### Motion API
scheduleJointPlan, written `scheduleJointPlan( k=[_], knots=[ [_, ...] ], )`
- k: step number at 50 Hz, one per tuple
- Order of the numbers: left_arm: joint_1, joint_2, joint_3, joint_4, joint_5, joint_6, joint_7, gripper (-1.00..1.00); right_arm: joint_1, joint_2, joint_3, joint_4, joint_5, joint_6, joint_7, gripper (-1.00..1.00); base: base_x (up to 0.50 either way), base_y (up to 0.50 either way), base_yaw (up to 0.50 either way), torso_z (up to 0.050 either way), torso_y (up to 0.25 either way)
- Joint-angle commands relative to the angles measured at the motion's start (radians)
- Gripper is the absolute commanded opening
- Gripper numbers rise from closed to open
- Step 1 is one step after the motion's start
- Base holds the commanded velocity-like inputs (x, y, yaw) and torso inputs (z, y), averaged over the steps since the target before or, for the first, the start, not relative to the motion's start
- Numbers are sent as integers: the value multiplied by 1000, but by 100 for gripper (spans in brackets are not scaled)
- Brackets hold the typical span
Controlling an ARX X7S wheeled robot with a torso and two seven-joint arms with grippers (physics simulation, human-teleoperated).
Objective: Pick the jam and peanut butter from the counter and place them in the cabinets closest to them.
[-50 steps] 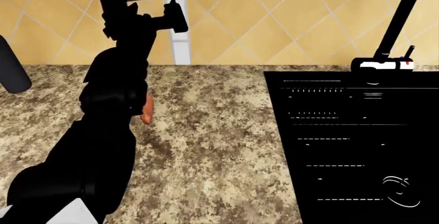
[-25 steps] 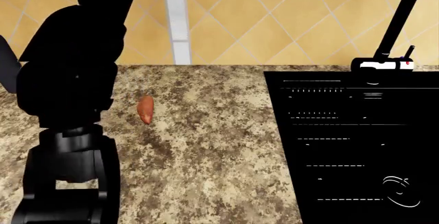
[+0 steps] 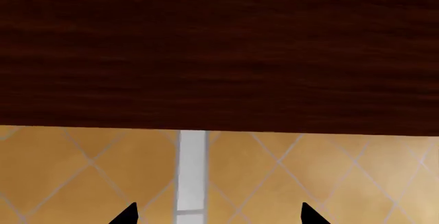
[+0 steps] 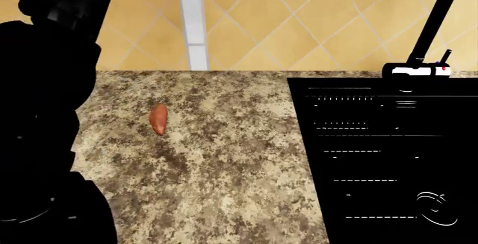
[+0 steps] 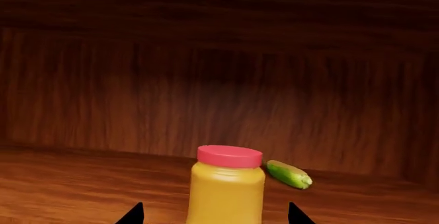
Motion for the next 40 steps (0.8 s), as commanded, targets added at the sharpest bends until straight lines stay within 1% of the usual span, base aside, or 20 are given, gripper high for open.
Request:
scheduleJointPlan(
  k=[1, 6, 12, 16, 21, 28, 36, 40],
  knots=[
    [38, -24, -52, 214, -48, -111, -57, 100, 0, 79, -18, -144, 95, -108, 2, 100, 0, 0, 0, 0, 0],
    [40, -21, -113, 349, -94, -190, -93, 100, 0, 113, -18, -206, 132, -147, 2, 100, 0, 0, 0, 0, 0],
    [-27, -7, -216, 485, -182, -339, -127, 100, 0, 146, 6, -257, 154, -171, 2, 100, 0, 0, 0, 0, 0],
    [-64, 10, -281, 554, -242, -432, -143, 100, 0, 165, 12, -286, 174, -186, 2, 100, 0, 0, 0, 0, 0],
    [-97, 20, -329, 598, -293, -498, -160, 100, 0, 181, 35, -311, 178, -190, 2, 100, 0, 0, 0, 0, 0],
    [-124, 8, -387, 617, -402, -539, -222, 100, 0, 196, 101, -354, 155, -173, 2, 100, 0, 0, 0, 0, 0],
    [-151, -28, -444, 617, -576, -557, -345, 100, 0, 211, 208, -436, 123, -150, 2, 100, 0, 0, 0, 0, 0],
    [-154, -44, -458, 613, -637, -552, -392, 100, 0, 218, 233, -468, 139, -157, 2, 100, 0, 0, 0, 0, 0]
  ],
)
